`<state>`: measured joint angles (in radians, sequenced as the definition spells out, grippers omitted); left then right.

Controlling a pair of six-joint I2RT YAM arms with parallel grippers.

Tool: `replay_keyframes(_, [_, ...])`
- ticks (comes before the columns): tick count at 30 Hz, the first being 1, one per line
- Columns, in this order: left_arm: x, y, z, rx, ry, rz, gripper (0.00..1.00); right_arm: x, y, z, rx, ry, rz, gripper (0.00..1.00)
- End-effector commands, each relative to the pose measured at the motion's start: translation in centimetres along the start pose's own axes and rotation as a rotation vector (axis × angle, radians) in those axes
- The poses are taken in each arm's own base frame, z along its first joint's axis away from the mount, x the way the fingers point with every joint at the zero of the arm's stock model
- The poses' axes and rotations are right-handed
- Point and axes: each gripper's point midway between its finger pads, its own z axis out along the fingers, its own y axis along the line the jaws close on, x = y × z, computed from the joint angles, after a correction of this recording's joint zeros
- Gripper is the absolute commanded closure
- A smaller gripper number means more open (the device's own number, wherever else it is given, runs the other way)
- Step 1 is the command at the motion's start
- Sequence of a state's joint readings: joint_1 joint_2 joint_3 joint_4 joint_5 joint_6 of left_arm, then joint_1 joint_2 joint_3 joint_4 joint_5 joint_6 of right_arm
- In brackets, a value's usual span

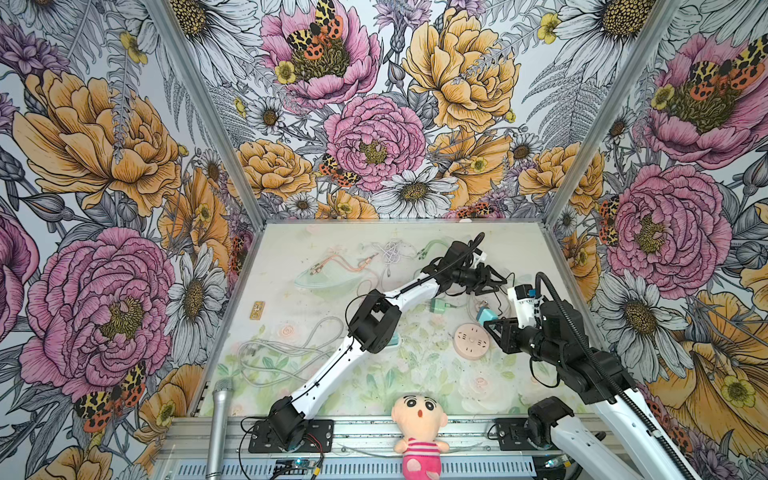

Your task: Insert the plug

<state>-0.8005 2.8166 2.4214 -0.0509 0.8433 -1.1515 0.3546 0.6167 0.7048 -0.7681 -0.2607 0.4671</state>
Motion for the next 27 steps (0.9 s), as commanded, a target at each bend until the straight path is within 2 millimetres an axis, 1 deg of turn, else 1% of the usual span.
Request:
replay_keyframes(1, [-0.2,-6.0,-3.7,0.058,0.000,0.108,0.47,-0.6,0.1,0.6,0.007,0.015,0.066,1.00])
replay_keyframes(3, [0.0,-6.4,-5.5,0.032,-0.012,0.129,0.47,0.0,-0.2,1.4,0.017,0.066,0.111,1.00])
replay_keyframes(4, [0.2,-5.8,-6.4,0.005,-0.013,0.128,0.47,0.4,-0.3,1.8,0.022,0.093,0.131,1.00])
replay_keyframes(6, [0.7,-6.0,-8.5,-0.047,-0.020,0.156,0.47,1.1,-0.6,2.3,0.034,0.133,0.160,1.00])
replay_keyframes(8, [1.2,-6.1,-10.6,-0.118,-0.026,0.193,0.46,1.4,-0.9,2.4,0.053,0.148,0.179,1.00])
replay_keyframes(10, [1.7,-6.6,-12.5,-0.170,-0.031,0.250,0.45,1.5,-1.2,2.3,0.074,0.160,0.193,1.00])
replay_keyframes(14, [2.1,-7.6,-15.4,-0.183,-0.052,0.275,0.45,2.3,-1.9,2.4,0.127,0.218,0.219,1.00])
replay_keyframes(16, [2.5,-7.4,-16.8,-0.218,-0.064,0.283,0.45,3.2,-2.6,2.5,0.172,0.268,0.238,1.00])
replay_keyframes(18, [3.0,-7.0,-18.0,-0.267,-0.071,0.300,0.45,3.8,-3.3,2.3,0.219,0.300,0.257,1.00])
replay_keyframes(21, [4.2,-6.7,-19.1,-0.311,-0.058,0.326,0.46,4.4,-4.5,1.4,0.312,0.329,0.276,1.00])
replay_keyframes(24, [5.0,-6.6,-19.4,-0.315,-0.044,0.342,0.45,4.5,-4.9,0.7,0.356,0.363,0.268,1.00])
replay_keyframes(27, [5.5,-6.0,-19.5,-0.323,-0.032,0.347,0.45,4.9,-4.8,0.9,0.359,0.396,0.284,1.00])
